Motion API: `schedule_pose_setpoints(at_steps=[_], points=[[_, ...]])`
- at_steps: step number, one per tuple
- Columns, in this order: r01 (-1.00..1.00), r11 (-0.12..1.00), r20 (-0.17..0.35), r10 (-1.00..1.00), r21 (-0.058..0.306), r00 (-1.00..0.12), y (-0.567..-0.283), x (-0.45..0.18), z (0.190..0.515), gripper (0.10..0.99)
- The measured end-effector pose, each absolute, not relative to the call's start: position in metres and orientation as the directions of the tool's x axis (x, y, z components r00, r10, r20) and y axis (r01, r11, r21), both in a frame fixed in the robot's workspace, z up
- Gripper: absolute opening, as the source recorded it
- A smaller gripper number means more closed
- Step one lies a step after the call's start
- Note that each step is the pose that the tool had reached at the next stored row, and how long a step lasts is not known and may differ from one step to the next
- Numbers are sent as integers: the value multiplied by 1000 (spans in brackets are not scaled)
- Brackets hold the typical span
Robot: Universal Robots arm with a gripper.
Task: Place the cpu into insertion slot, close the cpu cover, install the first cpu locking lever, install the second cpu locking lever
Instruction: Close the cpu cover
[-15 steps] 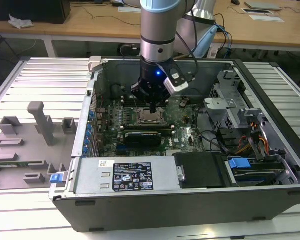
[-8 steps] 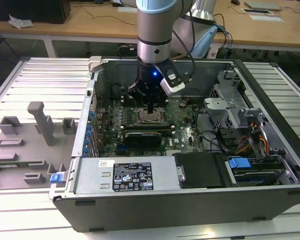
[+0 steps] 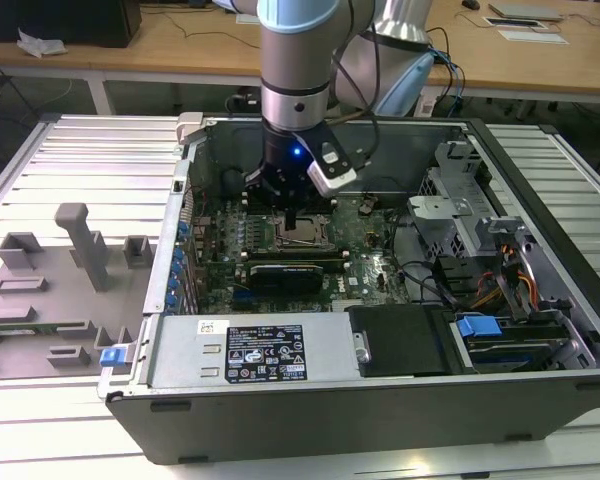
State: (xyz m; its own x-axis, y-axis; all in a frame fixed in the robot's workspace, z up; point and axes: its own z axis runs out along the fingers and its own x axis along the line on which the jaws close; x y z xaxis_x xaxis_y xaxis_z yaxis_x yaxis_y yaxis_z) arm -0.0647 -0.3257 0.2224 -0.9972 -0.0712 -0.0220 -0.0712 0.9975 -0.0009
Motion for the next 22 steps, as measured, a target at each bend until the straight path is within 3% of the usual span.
schedule_pose_setpoints(at_steps=[8,22], points=[[-71,997,-25,-70,39,-997,-326,-73,214,106],[-71,996,-26,-70,55,-997,-326,-72,205,106]])
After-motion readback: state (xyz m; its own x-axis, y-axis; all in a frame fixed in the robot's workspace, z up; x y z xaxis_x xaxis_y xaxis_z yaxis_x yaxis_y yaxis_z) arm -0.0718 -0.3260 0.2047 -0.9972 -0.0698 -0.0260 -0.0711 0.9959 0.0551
